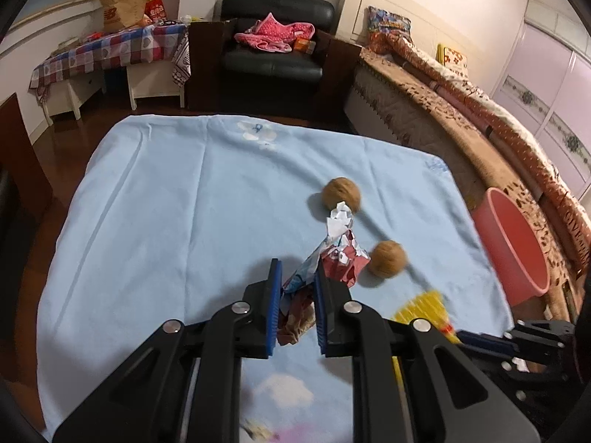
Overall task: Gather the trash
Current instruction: 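Carry the wrapper and yellow mesh sleeve over the pink bucket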
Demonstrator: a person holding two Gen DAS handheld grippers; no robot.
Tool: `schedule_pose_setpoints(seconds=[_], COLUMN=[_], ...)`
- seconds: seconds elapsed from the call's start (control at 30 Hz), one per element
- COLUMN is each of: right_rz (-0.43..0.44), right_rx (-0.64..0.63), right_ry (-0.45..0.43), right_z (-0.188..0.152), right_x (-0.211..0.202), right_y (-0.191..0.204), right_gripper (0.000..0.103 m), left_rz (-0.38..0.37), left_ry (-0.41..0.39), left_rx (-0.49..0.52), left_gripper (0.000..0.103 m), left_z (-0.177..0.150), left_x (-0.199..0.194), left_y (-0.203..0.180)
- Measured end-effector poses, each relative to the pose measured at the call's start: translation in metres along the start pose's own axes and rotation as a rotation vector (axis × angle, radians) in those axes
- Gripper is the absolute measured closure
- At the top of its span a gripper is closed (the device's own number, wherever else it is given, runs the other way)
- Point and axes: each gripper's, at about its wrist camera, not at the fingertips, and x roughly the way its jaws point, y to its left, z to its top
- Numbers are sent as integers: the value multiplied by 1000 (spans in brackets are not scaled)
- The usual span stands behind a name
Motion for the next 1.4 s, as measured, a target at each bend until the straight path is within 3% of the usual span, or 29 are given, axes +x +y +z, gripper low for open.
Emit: schedule_pose_setpoints(seconds=[0.5,1.4], right_rz=[-77,-230], right_rx=[85,268], right_ry=[-82,-212], right_z=[-2,-7], right_x=[-38,-103], right_y=[-29,-125], right_gripper=[95,95], left_rz=[-21,-91], left_ry=[-26,14], left_rx=[-33,101], left_gripper=[87,87], left_z=[-17,1], left_x=[-29,8], left_y=[-51,-171])
